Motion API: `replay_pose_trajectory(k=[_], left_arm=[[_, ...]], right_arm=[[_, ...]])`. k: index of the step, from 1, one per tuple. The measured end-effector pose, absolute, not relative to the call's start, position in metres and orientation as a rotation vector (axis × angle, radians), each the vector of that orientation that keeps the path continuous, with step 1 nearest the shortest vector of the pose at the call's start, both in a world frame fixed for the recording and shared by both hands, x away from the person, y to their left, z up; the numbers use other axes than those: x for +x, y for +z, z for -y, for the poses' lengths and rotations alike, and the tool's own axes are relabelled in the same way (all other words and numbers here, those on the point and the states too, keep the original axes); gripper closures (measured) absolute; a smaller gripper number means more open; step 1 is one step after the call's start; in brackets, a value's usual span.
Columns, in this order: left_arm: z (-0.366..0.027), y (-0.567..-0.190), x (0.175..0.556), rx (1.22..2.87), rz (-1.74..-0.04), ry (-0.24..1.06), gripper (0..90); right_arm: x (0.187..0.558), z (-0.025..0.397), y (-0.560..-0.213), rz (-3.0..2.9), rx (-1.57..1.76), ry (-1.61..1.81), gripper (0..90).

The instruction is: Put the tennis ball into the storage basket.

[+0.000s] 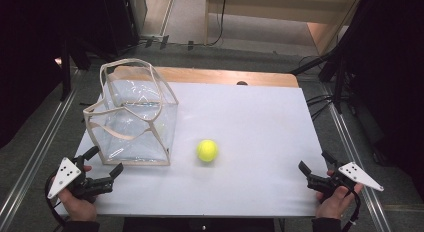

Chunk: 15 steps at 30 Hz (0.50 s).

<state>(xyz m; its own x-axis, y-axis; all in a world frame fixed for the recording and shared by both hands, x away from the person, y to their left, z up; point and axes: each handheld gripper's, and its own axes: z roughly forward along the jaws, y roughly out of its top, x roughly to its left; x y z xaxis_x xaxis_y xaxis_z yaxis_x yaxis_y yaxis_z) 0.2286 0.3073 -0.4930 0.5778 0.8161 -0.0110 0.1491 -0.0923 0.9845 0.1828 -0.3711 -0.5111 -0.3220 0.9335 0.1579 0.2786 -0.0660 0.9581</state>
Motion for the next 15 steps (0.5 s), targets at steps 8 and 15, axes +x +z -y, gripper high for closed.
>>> replay_pose_trajectory(k=[8, 15], left_arm=[[-0.307, -0.494, 0.228, 1.597, -0.837, 0.689, 1.3], [-0.306, -0.494, 0.228, 1.597, -0.835, 0.687, 1.3]], right_arm=[[0.185, 0.366, -0.508, -1.648, 1.291, 1.433, 0.0], [0.19, 0.352, -0.499, -1.729, 1.247, 1.401, 0.0]])
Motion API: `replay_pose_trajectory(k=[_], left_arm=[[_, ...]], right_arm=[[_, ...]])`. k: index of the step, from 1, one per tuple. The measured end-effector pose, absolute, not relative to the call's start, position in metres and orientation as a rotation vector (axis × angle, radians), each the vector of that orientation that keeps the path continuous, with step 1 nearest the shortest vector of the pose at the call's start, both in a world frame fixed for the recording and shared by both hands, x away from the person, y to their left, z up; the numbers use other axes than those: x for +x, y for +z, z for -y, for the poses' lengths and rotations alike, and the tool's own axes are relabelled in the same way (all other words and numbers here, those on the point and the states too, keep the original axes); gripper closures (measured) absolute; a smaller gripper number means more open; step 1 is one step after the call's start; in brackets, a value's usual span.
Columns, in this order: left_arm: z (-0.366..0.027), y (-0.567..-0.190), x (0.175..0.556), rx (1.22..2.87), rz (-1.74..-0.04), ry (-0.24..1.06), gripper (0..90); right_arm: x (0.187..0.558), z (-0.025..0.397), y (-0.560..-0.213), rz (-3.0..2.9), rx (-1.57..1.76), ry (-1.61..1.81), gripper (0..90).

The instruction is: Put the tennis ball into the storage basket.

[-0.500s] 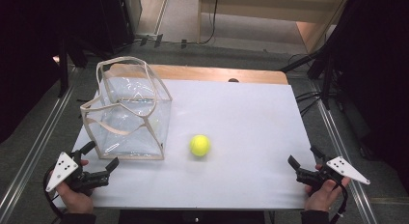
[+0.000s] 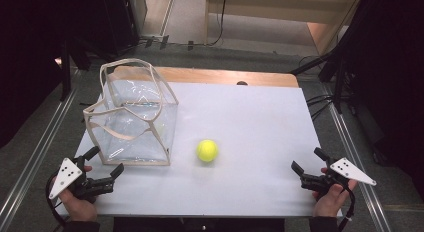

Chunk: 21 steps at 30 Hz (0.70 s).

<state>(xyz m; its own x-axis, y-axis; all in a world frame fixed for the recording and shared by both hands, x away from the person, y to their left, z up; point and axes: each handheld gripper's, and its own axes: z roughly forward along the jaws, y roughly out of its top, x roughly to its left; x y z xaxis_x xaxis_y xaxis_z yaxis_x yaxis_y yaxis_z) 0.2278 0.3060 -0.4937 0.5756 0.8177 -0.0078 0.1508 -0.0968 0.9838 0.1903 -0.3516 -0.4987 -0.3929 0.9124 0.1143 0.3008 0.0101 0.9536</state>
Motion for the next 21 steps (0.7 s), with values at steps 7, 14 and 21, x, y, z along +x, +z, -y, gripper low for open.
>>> replay_pose_trajectory(k=[7, 14, 21], left_arm=[[-0.306, -0.494, 0.228, 1.607, -0.827, 0.692, 1.3], [-0.305, -0.493, 0.228, 1.614, -0.829, 0.696, 1.3], [-0.304, -0.494, 0.228, 1.612, -0.824, 0.697, 1.3]], right_arm=[[0.197, 0.337, -0.49, -1.824, 1.214, 1.386, 0.0], [0.208, 0.317, -0.48, -1.915, 1.154, 1.357, 0.0], [0.219, 0.296, -0.471, -1.986, 1.11, 1.338, 0.0]])
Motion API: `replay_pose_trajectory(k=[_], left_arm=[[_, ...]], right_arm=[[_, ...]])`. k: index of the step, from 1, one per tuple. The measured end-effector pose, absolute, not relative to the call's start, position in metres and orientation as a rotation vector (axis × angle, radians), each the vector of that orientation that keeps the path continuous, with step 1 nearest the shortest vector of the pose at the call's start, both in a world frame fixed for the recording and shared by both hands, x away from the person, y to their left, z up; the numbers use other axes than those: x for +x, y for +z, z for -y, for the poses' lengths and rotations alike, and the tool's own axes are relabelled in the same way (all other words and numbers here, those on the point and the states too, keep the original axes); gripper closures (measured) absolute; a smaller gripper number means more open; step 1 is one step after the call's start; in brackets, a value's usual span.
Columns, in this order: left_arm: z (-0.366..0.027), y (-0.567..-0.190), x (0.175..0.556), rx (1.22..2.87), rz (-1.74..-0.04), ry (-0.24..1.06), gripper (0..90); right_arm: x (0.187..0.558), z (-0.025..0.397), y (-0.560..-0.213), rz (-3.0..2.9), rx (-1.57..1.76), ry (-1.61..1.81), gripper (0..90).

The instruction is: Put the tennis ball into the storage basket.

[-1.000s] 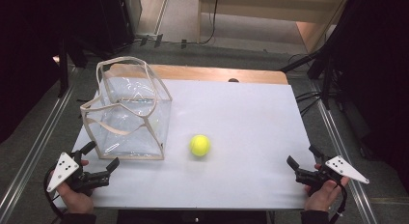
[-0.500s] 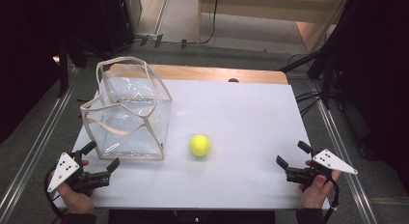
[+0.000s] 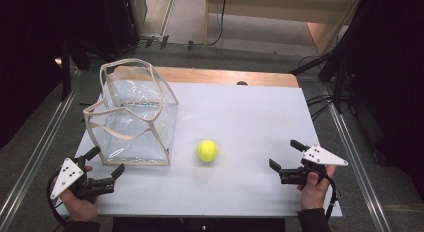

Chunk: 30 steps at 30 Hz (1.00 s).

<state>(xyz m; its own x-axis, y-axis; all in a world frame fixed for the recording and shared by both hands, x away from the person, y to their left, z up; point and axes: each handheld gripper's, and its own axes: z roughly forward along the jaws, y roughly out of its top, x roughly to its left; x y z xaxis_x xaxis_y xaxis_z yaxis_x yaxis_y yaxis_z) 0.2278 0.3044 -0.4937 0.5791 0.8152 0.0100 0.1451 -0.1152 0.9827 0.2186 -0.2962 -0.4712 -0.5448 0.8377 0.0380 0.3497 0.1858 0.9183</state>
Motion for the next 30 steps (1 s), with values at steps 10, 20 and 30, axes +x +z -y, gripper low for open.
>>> replay_pose_trajectory(k=[10, 20, 30], left_arm=[[-0.304, -0.494, 0.228, 1.613, -0.817, 0.696, 1.3], [-0.304, -0.494, 0.228, 1.613, -0.814, 0.699, 1.3], [-0.304, -0.493, 0.227, 1.613, -0.812, 0.699, 1.3]], right_arm=[[0.233, 0.274, -0.461, -2.063, 1.051, 1.321, 0.0], [0.247, 0.252, -0.459, -2.157, 1.016, 1.304, 0.0], [0.261, 0.224, -0.456, -2.264, 0.968, 1.281, 0.0]])
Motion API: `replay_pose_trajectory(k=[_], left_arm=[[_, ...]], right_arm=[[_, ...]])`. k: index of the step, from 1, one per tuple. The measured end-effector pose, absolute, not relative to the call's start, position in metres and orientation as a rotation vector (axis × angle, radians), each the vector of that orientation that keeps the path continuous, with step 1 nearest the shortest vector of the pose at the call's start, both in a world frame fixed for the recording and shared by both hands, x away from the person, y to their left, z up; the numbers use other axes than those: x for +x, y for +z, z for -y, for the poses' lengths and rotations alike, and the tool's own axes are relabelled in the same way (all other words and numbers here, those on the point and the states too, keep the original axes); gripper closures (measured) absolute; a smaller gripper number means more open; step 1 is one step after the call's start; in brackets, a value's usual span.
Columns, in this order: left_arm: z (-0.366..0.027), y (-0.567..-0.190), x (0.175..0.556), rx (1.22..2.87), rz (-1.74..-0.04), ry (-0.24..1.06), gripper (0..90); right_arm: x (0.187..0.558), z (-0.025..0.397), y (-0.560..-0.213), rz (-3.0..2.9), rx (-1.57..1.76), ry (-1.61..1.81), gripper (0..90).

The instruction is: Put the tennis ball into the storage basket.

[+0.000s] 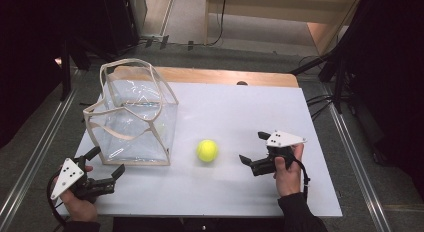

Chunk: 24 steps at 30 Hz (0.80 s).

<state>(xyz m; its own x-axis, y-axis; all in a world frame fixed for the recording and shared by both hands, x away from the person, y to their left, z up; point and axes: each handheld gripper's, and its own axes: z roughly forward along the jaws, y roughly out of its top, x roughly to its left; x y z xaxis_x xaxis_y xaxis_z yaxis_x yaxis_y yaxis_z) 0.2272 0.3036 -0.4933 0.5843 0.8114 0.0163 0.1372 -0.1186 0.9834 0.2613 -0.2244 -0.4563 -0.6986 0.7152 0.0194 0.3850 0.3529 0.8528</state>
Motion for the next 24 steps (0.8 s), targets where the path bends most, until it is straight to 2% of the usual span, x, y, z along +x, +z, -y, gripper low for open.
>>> replay_pose_trajectory(k=[24], left_arm=[[-0.304, -0.493, 0.227, 1.612, -0.805, 0.69, 1.3]], right_arm=[[0.292, 0.165, -0.457, -2.514, 0.878, 1.126, 0.0]])
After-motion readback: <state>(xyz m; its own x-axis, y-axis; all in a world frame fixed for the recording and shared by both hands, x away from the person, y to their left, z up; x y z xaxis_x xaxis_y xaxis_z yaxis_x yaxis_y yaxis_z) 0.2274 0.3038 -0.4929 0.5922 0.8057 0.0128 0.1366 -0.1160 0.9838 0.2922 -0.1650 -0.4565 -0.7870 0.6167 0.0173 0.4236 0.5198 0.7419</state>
